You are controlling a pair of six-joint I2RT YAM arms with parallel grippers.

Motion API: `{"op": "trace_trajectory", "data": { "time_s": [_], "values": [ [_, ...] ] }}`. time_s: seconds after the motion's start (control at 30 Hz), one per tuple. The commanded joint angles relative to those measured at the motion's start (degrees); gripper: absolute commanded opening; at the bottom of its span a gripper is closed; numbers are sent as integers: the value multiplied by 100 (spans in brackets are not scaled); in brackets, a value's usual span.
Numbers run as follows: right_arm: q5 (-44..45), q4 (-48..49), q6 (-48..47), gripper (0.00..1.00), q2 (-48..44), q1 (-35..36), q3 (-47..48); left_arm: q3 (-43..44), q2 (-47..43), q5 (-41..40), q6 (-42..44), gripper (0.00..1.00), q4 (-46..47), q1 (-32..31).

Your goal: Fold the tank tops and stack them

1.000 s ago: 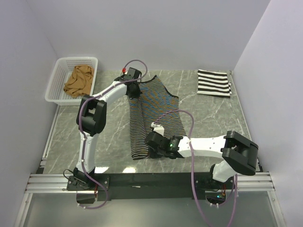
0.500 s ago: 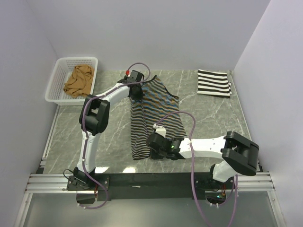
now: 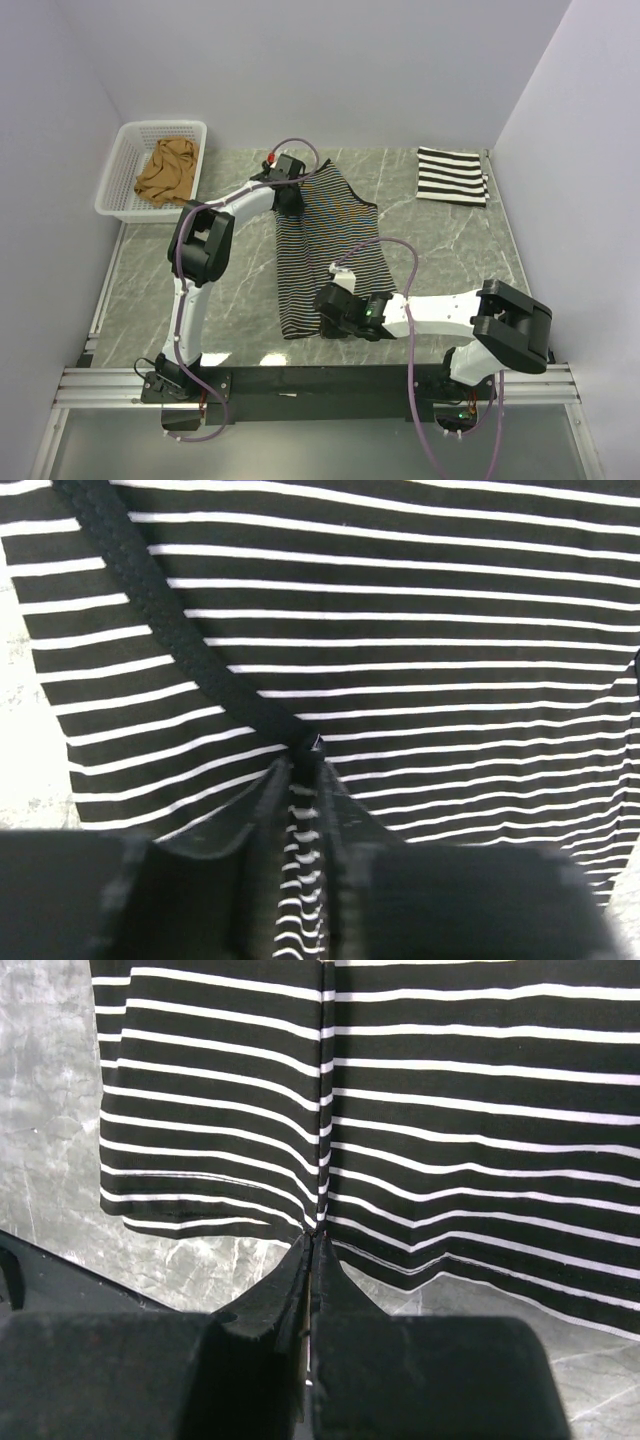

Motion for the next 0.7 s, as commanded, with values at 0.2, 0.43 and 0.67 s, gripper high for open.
{"op": "trace_trajectory", "data": {
  "time_s": [0.2, 0.43, 0.67],
  "values": [
    [780, -584, 93, 41, -907, 104, 26, -372, -963, -250, 76, 39, 594, 101],
    [1124, -815, -485, 41, -1093, 254, 650, -391, -1281, -759, -257, 35, 262, 242],
    [877, -647, -1146, 39, 374, 271, 1669, -286, -736, -724, -355, 19, 59, 383]
  ]
}}
